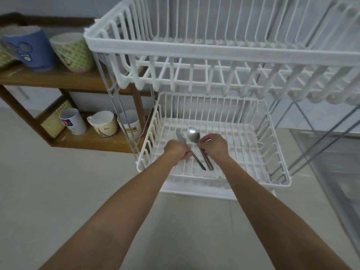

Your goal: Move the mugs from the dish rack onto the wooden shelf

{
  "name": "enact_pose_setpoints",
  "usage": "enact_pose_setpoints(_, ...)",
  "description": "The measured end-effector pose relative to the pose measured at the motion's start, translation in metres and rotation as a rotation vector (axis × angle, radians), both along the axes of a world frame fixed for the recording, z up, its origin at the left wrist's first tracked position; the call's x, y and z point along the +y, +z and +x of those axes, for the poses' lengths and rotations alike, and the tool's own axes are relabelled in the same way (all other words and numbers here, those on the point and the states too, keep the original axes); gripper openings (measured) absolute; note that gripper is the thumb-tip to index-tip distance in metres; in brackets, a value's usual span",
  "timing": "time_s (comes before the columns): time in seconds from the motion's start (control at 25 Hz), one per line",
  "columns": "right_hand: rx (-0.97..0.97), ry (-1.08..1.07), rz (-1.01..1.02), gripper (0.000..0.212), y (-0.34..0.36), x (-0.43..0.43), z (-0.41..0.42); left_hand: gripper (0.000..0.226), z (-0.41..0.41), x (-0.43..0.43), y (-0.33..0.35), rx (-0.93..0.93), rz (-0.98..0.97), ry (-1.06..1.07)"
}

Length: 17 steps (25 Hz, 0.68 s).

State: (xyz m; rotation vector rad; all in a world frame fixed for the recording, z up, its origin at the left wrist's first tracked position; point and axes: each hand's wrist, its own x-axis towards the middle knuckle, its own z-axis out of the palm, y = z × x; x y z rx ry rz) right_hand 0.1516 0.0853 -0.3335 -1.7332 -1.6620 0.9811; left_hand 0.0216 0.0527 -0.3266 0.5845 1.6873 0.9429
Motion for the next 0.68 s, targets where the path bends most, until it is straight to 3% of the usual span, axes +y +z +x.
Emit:
enact_pose_setpoints(0.12, -0.074, 0.009, 0.054, 0.008, 0.002, -0.001, -0.003, 0.004, -0.002, 0.002, 0.001, 0.068, -0.026, -0.049)
enact_pose_setpoints(0.24, -0.120, 0.029, 0.064, 0.012, 0.001, -0.002, -0.003, 0.017, -0.003, 0.003, -0.001, 0.167, -0.035, -0.092)
enact_pose_setpoints(0.44, -0.095, 0.009, 0.070, 0.008, -0.001, -0.002, -0.003, 0.018, 0.000, 0.004, 0.000, 0.199, -0.050, -0.099)
enact_pose_setpoints(0.68, -0.105, 0.012, 0.095, 0.017, 0.007, -0.007, -0.004, 0.013, -0.004, -0.008, 0.007, 0.296, 0.054, -0.155)
